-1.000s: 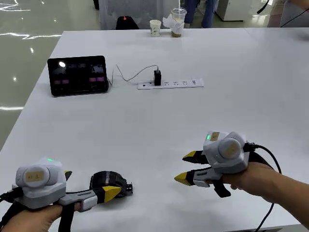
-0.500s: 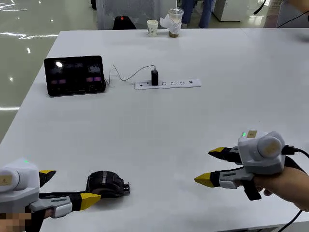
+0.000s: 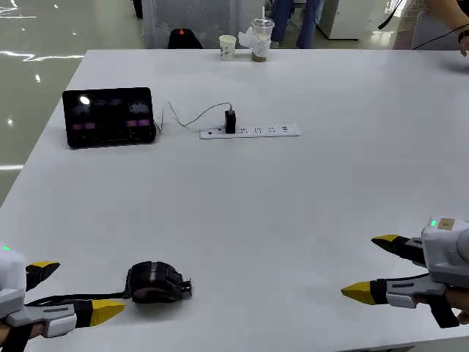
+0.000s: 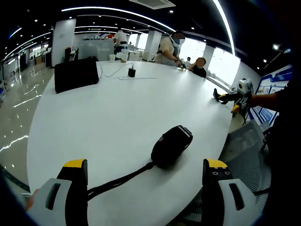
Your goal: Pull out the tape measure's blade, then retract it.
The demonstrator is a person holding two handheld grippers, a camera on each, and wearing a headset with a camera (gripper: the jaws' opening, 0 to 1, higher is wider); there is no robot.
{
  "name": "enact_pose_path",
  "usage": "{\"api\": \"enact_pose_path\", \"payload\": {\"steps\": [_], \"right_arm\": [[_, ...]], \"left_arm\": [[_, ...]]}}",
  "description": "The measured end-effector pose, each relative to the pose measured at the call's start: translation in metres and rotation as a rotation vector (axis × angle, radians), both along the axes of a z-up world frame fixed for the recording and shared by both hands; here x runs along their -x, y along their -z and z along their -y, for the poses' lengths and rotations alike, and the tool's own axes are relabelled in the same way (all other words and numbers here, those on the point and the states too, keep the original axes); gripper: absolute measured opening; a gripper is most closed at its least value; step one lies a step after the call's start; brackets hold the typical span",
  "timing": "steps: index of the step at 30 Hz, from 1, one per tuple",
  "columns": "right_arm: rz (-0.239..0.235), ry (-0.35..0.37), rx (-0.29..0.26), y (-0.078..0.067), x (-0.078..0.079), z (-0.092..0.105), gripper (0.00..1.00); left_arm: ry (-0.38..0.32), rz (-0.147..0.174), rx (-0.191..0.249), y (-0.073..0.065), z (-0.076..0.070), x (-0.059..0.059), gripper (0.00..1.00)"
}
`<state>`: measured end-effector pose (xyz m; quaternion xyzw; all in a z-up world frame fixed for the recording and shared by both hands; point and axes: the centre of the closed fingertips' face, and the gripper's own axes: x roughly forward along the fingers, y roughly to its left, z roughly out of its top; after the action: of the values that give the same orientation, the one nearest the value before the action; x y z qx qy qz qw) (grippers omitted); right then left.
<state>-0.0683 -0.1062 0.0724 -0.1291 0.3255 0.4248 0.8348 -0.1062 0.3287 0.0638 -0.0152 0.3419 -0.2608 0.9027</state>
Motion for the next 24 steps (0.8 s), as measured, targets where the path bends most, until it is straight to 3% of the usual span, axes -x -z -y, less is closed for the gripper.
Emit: {"api": "enact_pose_path", "payload": {"steps": [6,8,12,17,24], "right_arm": [[-0.002,0.048,0.000,-0.001,0.000,0.019,0.92],[0.018,0.066,0.005,-0.002,-0.003,0.024,0.99],[0.003,0.057,0.012,-0.002,0.000,0.030,0.99],[-0.001,0.061,0.013,-0.002,0.002,0.034,0.99],[-0.012,0.068,0.005,0.000,0.005,0.036,0.99]], "left_arm": [[0.022,-0.015,-0.018,0.000,-0.004,0.003,0.99],[0.029,-0.012,-0.032,0.000,-0.006,0.003,0.99],[0.032,-0.017,-0.038,0.000,-0.009,0.003,0.99],[0.048,-0.051,-0.036,0.003,-0.007,0.009,0.99],[0.058,-0.045,-0.049,0.003,-0.007,0.010,0.99]]}}
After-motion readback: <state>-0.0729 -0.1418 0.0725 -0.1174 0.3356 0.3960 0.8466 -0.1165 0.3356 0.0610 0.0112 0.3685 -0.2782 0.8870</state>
